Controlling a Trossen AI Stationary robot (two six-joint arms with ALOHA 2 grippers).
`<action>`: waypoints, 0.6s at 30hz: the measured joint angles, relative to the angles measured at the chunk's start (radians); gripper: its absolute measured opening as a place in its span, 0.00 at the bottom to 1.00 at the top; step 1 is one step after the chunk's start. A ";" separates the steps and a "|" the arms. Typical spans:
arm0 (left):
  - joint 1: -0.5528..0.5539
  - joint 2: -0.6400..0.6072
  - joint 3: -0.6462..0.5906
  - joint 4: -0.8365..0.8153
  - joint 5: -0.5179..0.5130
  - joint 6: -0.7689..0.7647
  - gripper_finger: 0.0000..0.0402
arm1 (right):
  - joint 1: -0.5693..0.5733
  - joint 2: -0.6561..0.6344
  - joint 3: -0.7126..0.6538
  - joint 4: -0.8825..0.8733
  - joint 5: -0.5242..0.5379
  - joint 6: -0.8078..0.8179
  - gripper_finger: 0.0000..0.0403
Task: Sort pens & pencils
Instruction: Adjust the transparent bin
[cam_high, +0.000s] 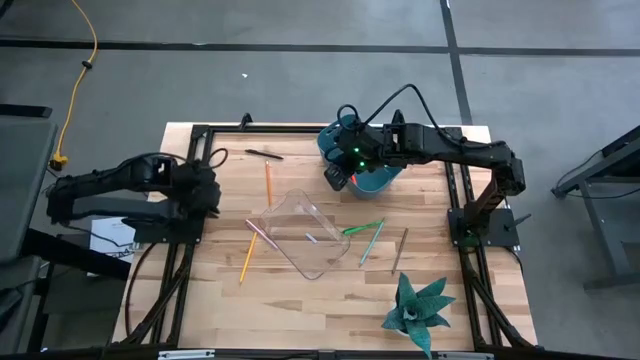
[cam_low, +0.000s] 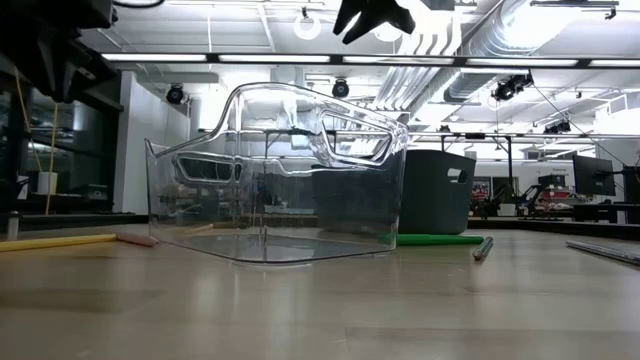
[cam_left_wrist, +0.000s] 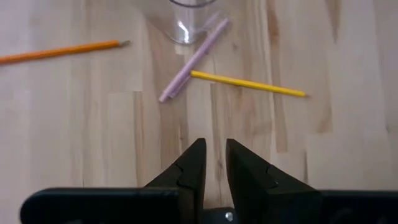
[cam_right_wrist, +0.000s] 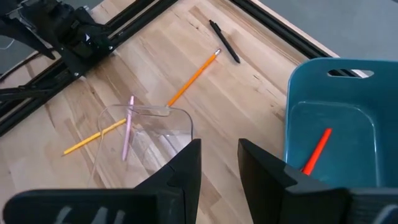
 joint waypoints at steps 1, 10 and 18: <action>-0.027 0.000 0.000 0.010 -0.019 -0.028 0.13 | 0.000 0.000 0.000 0.000 0.000 -0.003 0.24; -0.210 0.103 0.000 0.049 -0.178 -0.132 0.13 | 0.001 0.000 0.000 -0.019 0.000 -0.053 0.24; -0.257 0.225 0.000 0.143 -0.212 -0.218 0.13 | 0.025 0.000 0.000 -0.027 -0.001 -0.078 0.24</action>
